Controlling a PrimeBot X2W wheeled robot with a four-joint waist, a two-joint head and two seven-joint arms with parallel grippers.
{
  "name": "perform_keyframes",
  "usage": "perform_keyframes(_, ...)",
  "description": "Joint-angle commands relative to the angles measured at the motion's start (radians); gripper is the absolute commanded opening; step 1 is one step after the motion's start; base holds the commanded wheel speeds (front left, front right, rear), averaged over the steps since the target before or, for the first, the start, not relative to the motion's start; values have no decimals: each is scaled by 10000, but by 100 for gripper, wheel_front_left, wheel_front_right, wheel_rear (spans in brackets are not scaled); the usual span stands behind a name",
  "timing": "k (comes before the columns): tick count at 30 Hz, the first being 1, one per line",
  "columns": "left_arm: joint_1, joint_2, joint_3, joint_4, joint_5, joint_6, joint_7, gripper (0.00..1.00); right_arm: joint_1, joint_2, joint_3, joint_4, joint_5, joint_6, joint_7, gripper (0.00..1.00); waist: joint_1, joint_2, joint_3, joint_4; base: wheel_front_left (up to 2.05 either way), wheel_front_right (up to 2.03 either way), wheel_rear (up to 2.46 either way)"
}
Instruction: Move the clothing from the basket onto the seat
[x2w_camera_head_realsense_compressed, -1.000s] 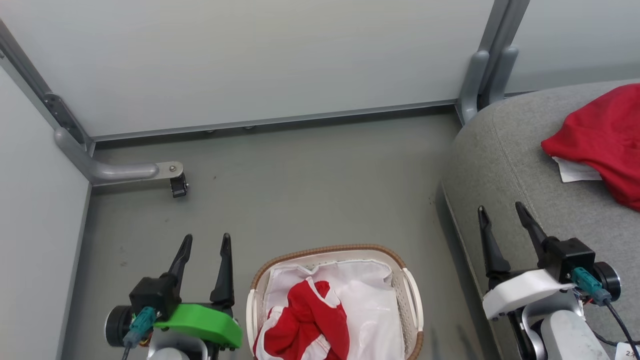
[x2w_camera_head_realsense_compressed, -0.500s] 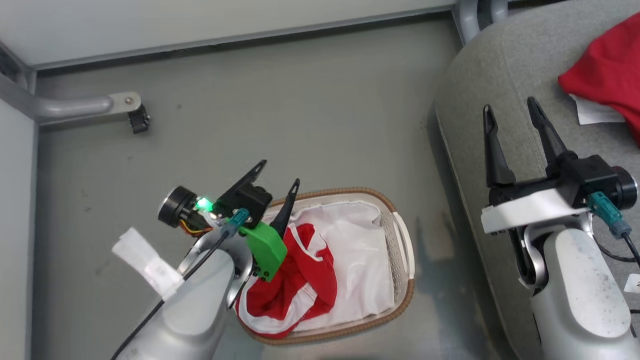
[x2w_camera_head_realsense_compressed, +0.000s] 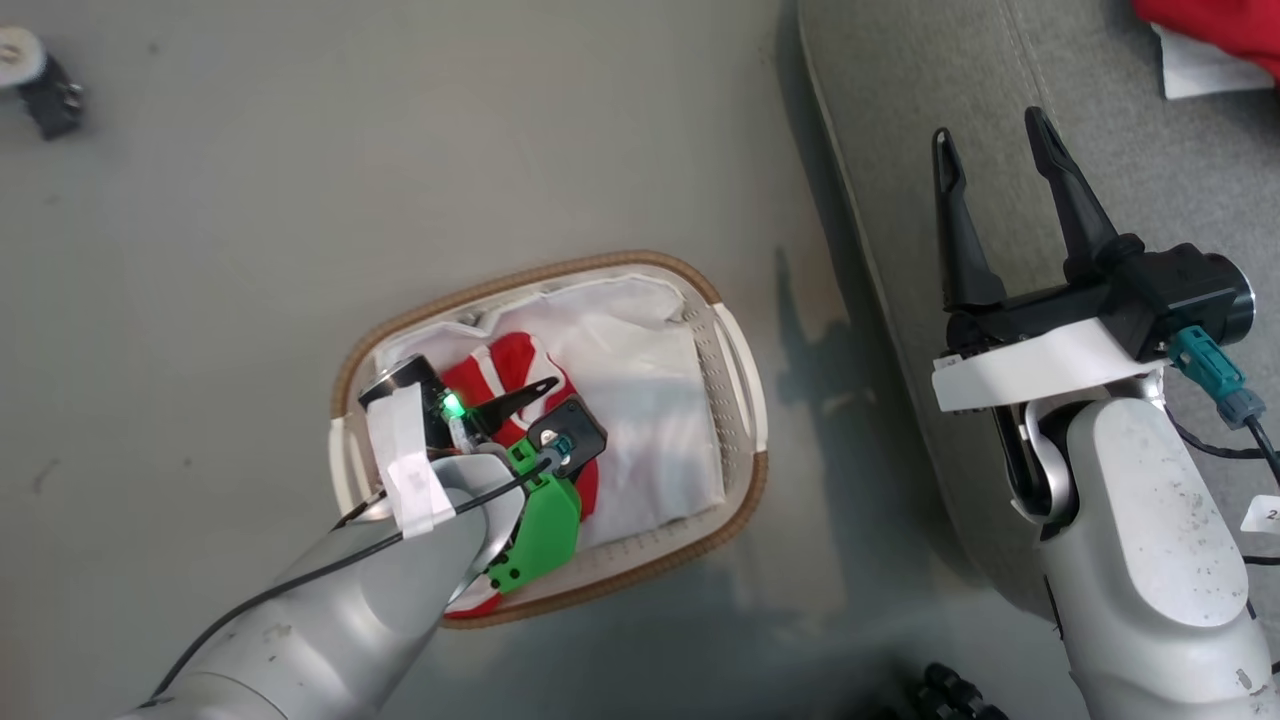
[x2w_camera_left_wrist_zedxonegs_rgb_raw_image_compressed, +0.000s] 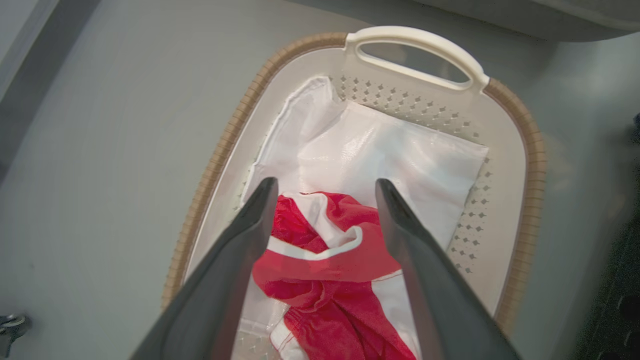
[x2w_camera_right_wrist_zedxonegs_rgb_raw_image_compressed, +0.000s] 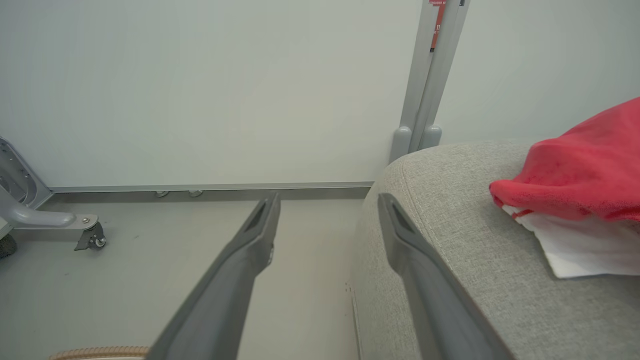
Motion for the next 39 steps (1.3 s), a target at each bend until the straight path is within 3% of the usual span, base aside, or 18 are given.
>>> perform_keyframes(1,-325,217,-357,59,-338,23,102,100,-165,-19,27,-56,92,-12,-45,100,-2,-1,1161,-1034,0,0,0)
perform_keyframes(7,-632,603,-1298,357,-1297,22,895,100,-334,-18,183,-111,321,-12,-45,100,-2,-1,1575,-1297,0,0,0)
perform_keyframes(16,-734,1085,-1460,893,-1699,22,2218,100,-478,-19,349,-82,532,-12,-45,100,-2,-1,1880,-1454,0,0,0)
perform_keyframes(19,-624,1130,-1461,944,-1919,21,2239,28,-459,-19,409,-40,556,-12,-45,100,-2,-1,1881,-1450,0,0,0)
perform_keyframes(21,-541,1120,-1464,878,-2073,21,2067,0,-410,-19,419,-10,549,-12,-45,100,-2,-1,1839,-1417,0,0,0)
perform_keyframes(30,-308,1000,-1433,541,-2732,21,248,0,-189,-25,259,260,196,-12,-45,100,-2,-1,1149,-965,0,0,0)
perform_keyframes(39,-477,868,-1442,164,-3136,21,-1155,0,368,-27,101,617,-282,-14,-47,100,-2,-1,-453,-181,0,0,0)
